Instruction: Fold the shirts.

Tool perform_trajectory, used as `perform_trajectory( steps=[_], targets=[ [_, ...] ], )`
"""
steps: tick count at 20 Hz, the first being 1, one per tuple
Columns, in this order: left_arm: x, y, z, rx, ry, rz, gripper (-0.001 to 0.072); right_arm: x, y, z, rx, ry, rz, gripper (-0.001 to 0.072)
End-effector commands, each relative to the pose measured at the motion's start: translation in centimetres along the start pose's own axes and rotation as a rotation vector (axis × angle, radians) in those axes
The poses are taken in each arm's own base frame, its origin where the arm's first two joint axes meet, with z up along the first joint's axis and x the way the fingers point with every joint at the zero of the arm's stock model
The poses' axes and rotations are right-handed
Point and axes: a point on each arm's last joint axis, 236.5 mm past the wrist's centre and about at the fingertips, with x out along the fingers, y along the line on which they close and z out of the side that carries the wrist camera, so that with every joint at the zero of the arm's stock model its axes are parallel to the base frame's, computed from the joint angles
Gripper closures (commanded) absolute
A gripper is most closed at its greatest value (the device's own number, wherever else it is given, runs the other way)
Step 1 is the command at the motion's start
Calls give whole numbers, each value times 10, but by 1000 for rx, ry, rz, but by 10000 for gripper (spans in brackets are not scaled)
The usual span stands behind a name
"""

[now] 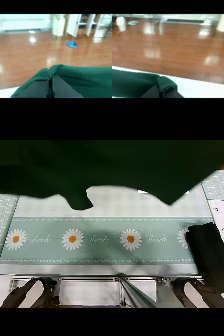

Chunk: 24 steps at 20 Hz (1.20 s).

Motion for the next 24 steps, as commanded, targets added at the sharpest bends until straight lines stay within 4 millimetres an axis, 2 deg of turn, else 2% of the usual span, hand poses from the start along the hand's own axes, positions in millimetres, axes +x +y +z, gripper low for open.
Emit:
perform_trajectory(
  steps=[1, 2, 4, 5, 7, 9, 11, 14, 16, 18, 20, 22, 24],
  targets=[
    [-66, -25, 9, 94, -73, 79, 687, -55, 6, -15, -20, -8, -98, 689],
    [-80, -25, 8, 101, -78, 95, 687, -61, 6, -23, -10, 10, -110, 689],
    [-98, -7, -4, 83, -41, 183, 687, -60, 6, -50, 20, 92, -109, 689],
    [-99, 6, -15, 60, 4, 234, 687, -52, 5, -68, 45, 158, -96, 689],
    [-79, 27, -47, 18, 122, 280, 687, -27, 3, -97, 97, 254, -52, 689],
    [-37, 45, -95, -52, 267, 282, 687, 8, -1, -125, 162, 322, -2, 689],
    [14, 63, -153, -140, 405, 279, 687, 49, -5, -152, 221, 375, 65, 689],
    [99, 67, -238, -282, 556, 178, 687, 116, -4, -189, 322, 437, 195, 689],
    [147, 63, -291, -317, 648, 106, 687, 165, -4, -224, 335, 525, 235, 689],
    [198, 73, -328, -341, 668, 111, 687, 224, -12, -263, 363, 583, 221, 689],
    [246, 91, -355, -377, 642, 138, 687, 280, -36, -300, 436, 606, 159, 689],
    [282, 114, -384, -448, 662, 185, 687, 324, -60, -331, 503, 643, 113, 689],
    [307, 136, -411, -518, 702, 224, 687, 356, -78, -347, 554, 672, 94, 689]
  ],
)
